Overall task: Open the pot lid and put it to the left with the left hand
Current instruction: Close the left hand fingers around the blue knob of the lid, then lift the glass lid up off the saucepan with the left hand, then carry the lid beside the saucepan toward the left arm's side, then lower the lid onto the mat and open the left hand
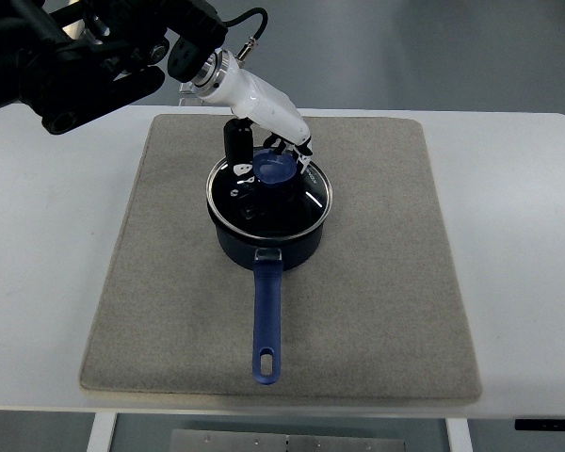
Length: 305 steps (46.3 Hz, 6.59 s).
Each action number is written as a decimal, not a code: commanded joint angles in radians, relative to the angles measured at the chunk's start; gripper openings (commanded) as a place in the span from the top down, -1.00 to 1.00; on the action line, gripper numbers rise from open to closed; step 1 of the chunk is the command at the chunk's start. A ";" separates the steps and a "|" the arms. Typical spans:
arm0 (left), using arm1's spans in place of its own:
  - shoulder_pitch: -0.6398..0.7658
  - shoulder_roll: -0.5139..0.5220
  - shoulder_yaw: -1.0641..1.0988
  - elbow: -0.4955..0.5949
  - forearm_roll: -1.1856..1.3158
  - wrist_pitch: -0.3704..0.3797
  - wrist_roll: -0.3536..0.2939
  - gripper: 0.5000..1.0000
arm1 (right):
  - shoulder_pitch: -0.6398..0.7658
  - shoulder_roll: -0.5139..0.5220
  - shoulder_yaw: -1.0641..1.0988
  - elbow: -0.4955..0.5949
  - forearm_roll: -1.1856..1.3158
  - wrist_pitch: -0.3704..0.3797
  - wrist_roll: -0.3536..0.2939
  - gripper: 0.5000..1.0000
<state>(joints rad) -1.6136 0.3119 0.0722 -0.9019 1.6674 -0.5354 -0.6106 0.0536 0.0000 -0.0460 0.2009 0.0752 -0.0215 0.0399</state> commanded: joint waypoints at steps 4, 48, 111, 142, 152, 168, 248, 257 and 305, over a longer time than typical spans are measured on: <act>0.000 0.001 0.000 0.000 0.000 0.000 0.000 1.00 | 0.000 0.000 0.000 0.000 0.000 0.000 0.000 -0.66; 0.004 0.016 -0.121 0.069 -0.023 0.006 0.000 1.00 | 0.000 0.000 0.000 0.000 0.000 0.000 0.000 -0.66; 0.116 0.289 -0.072 0.190 -0.121 0.002 0.000 1.00 | 0.000 0.000 0.000 0.000 0.000 0.000 0.000 -0.66; 0.181 0.291 0.004 0.181 -0.113 0.038 0.000 1.00 | 0.000 0.000 0.000 0.000 0.000 0.000 0.000 -0.66; 0.196 0.288 0.020 0.169 -0.107 0.064 0.000 1.00 | -0.001 0.000 0.000 0.000 0.000 0.000 0.000 -0.66; 0.209 0.285 0.075 0.169 -0.103 0.098 0.000 1.00 | 0.000 0.000 0.000 0.000 0.000 0.000 0.000 -0.66; 0.301 0.250 0.090 0.141 -0.100 0.353 0.000 1.00 | 0.000 0.000 0.000 0.000 0.000 0.000 0.000 -0.66; 0.304 0.248 0.093 0.141 -0.101 0.362 0.000 1.00 | 0.000 0.000 0.000 0.000 0.000 0.000 0.000 -0.66; 0.320 0.242 0.090 0.141 -0.117 0.417 0.000 1.00 | 0.000 0.000 0.000 0.000 0.000 0.000 0.000 -0.66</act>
<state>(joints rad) -1.2934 0.5538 0.1628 -0.7623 1.5522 -0.1182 -0.6108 0.0534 0.0000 -0.0460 0.2010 0.0752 -0.0215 0.0399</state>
